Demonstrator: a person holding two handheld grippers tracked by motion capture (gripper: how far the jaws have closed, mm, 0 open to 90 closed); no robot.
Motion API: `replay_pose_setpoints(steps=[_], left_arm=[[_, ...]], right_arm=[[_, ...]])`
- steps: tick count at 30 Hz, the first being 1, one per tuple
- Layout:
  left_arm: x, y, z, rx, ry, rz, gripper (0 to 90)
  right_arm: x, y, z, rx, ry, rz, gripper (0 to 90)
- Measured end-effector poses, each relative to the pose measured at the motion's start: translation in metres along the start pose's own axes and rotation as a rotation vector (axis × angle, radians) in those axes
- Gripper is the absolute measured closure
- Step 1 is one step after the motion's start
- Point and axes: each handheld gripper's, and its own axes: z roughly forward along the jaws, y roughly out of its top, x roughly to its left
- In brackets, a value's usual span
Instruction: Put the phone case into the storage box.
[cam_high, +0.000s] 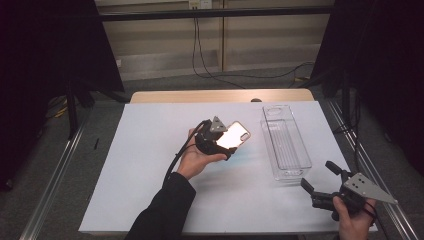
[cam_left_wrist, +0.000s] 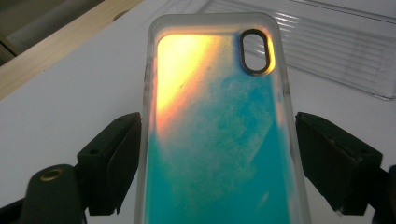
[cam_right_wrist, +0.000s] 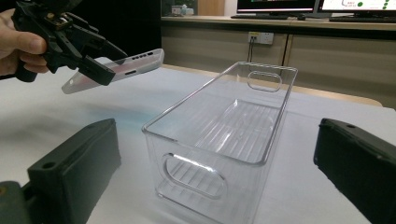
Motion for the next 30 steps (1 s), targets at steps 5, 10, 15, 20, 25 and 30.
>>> replay_pose_setpoints(steps=[5,10,15,20,25,30], left_arm=[[-0.002,-0.005,-0.008,-0.013,0.005,-0.003,17.4],[-0.001,-0.012,-0.017,-0.031,0.012,-0.027,17.4],[-0.002,-0.023,-0.027,-0.032,-0.001,-0.045,17.4],[-0.004,-0.033,-0.039,-0.036,0.006,-0.055,17.3],[-0.006,-0.042,-0.054,-0.066,0.03,-0.062,17.3],[-0.01,-0.049,-0.065,-0.08,0.048,-0.062,17.3]], right_arm=[[0.001,0.0,0.001,0.001,0.003,-0.001,0.0],[0.001,0.0,0.001,0.002,0.011,-0.003,0.0],[0.002,0.0,0.002,0.005,0.015,0.003,0.0],[0.002,0.0,0.003,0.011,0.02,-0.002,0.0],[0.003,0.0,0.004,0.01,0.039,0.0,0.0],[0.004,0.0,0.005,0.014,0.044,0.001,0.0]])
